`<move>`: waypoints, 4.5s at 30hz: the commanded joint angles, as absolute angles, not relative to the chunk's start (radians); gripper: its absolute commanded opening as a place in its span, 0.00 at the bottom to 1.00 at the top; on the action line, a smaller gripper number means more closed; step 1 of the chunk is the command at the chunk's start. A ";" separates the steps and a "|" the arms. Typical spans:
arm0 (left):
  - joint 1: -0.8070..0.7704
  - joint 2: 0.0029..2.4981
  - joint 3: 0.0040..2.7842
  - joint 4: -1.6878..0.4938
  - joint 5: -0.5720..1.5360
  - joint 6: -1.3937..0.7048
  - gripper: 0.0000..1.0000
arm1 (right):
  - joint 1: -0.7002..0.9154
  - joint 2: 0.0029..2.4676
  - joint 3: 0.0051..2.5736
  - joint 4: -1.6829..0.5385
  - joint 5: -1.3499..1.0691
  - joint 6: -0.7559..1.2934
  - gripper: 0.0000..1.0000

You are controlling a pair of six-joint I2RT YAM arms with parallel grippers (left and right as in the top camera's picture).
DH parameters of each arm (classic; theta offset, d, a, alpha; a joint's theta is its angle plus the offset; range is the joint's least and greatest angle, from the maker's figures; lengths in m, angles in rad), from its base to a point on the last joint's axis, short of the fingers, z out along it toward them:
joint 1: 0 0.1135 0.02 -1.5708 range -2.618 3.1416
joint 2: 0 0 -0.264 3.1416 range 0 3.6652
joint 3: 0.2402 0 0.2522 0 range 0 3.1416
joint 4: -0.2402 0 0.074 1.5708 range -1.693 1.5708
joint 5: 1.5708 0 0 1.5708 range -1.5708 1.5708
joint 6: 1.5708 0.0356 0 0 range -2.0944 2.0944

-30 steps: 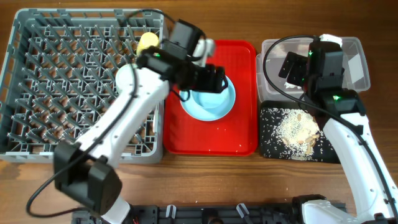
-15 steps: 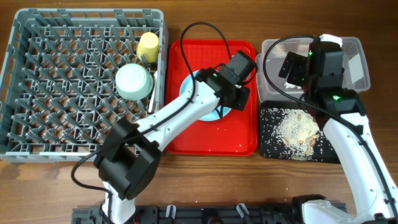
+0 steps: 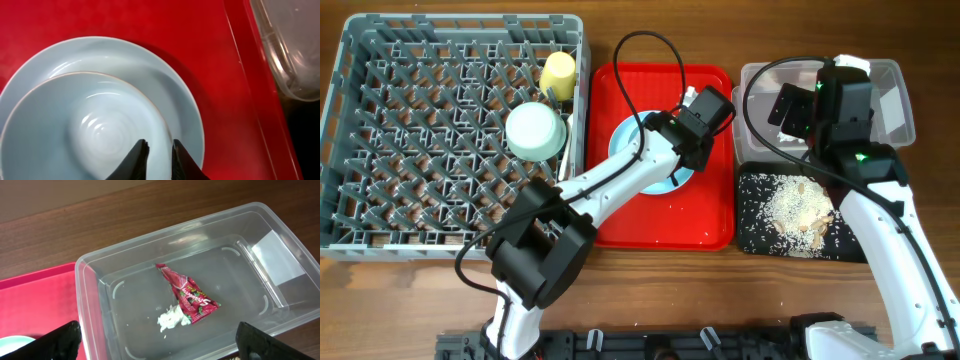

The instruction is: Sort waste into correct bins and load items into the dishwasher rack

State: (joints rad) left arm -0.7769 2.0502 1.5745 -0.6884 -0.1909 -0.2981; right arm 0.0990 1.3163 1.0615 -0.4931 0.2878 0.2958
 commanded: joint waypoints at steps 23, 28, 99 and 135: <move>-0.776 2.125 1.568 -0.710 -0.121 -0.303 0.10 | 0.094 1.326 1.074 -0.491 0.279 0.289 1.00; -0.776 2.121 1.569 -0.734 -0.189 -0.303 0.04 | 0.094 1.326 1.074 -0.491 0.279 0.289 1.00; 0.437 1.333 1.196 -1.178 0.695 -0.044 0.04 | 0.094 1.326 1.073 -0.491 0.279 0.289 1.00; 0.132 1.220 1.229 -1.211 0.075 -0.403 0.04 | 0.094 1.326 1.073 -0.491 0.279 0.289 1.00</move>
